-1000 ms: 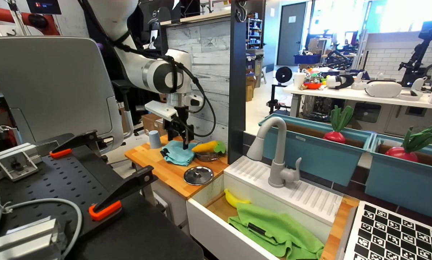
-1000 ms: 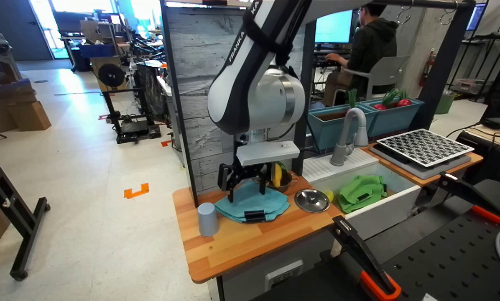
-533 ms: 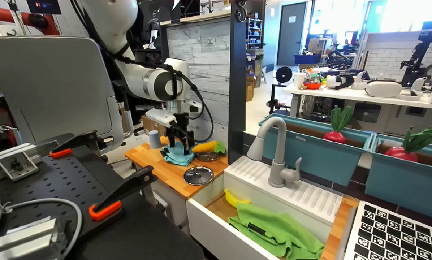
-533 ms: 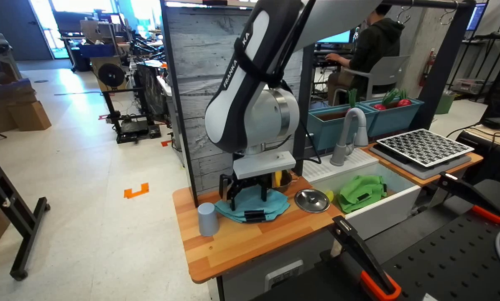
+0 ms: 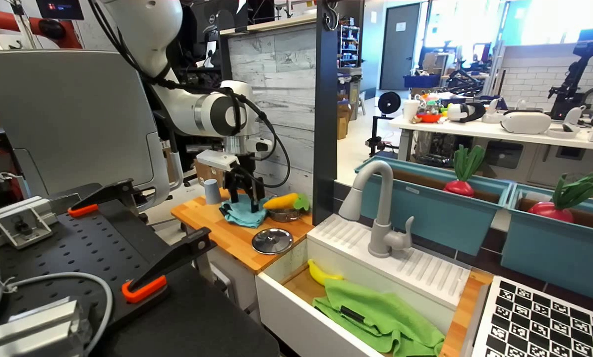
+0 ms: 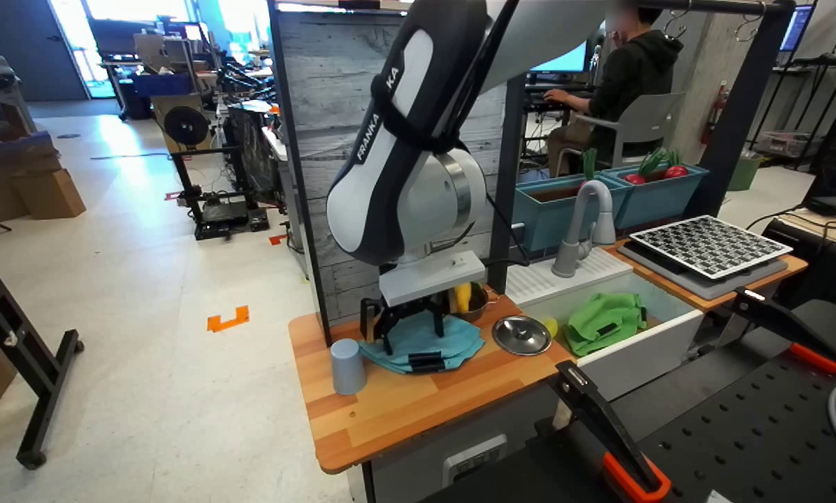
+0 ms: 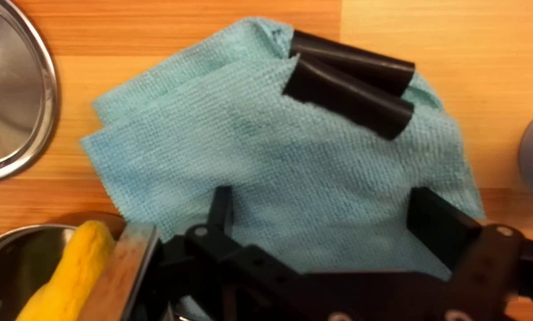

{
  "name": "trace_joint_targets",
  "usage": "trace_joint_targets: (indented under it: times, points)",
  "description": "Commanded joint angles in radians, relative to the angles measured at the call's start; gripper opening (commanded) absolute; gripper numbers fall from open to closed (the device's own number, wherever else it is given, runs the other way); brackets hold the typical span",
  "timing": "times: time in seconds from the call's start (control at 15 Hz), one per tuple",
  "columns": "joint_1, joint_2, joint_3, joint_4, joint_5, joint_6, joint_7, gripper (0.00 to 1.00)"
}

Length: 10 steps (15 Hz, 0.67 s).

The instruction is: Move the blue towel closer to you

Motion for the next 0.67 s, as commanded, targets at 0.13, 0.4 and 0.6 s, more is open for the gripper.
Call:
trace_joint_targets:
  times: [0.13,0.4,0.6]
  points:
    - [0.055,0.009,-0.032,-0.027,-0.058,0.035,0.048,1.0]
    - [0.058,0.01,-0.034,-0.047,-0.069,0.059,0.056,1.0]
    - [0.061,-0.002,-0.034,-0.094,-0.071,0.125,0.057,1.0]
